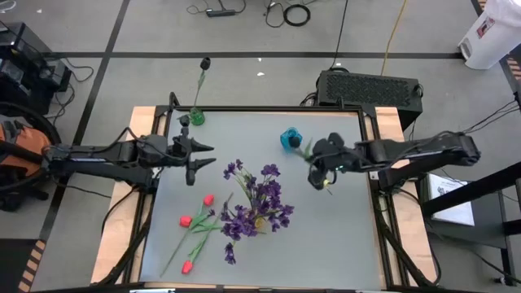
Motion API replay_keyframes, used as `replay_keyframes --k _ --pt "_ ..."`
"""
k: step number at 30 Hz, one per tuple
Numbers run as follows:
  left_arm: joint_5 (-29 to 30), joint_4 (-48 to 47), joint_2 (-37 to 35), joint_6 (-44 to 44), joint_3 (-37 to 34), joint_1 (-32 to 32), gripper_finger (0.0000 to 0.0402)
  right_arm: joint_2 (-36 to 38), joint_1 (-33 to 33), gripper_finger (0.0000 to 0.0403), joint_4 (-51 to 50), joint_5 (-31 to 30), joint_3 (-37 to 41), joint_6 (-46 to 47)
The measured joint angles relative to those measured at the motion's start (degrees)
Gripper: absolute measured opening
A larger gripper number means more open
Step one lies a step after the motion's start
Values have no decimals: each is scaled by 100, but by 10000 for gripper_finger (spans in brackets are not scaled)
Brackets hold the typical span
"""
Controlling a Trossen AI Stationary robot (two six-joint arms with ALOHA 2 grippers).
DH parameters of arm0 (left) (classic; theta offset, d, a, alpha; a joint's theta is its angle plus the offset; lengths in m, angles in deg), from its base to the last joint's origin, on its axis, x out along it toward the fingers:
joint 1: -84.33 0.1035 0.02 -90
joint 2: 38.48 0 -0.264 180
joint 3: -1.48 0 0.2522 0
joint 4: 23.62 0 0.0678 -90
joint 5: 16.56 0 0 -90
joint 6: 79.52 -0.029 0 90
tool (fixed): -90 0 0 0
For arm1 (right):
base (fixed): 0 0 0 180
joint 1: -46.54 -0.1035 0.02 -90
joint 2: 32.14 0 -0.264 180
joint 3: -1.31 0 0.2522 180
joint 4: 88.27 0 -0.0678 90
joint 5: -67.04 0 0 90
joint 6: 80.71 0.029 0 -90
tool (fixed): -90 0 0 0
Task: Sort flowers into vase by color
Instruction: Put the black flower into the green vase
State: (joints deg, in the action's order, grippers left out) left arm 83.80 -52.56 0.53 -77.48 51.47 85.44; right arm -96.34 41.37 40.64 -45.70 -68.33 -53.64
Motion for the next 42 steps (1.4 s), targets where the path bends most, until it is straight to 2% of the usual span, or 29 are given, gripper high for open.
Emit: replay_keyframes --k 3,6,11,20,29,36,42 --pt "96 288 56 -187 0 0 183 198 0 4 279 -686 0 -118" --pt "124 707 112 -402 1 0 183 251 16 4 856 -1099 0 -521" --pt "282 1523 216 -594 4 0 183 182 146 4 1975 -1155 0 -1287" --pt "1153 2412 503 -599 4 77 183 -6 472 4 3239 -1133 0 -2135" --pt "1154 3247 1124 -588 4 309 183 -756 863 4 4652 -218 0 -2647" --pt "1106 4017 1687 -590 2 372 183 -1331 1109 4 5755 312 0 -2800" --pt "1090 4950 2116 -592 4 385 183 -1612 1316 4 6303 661 0 -2825"
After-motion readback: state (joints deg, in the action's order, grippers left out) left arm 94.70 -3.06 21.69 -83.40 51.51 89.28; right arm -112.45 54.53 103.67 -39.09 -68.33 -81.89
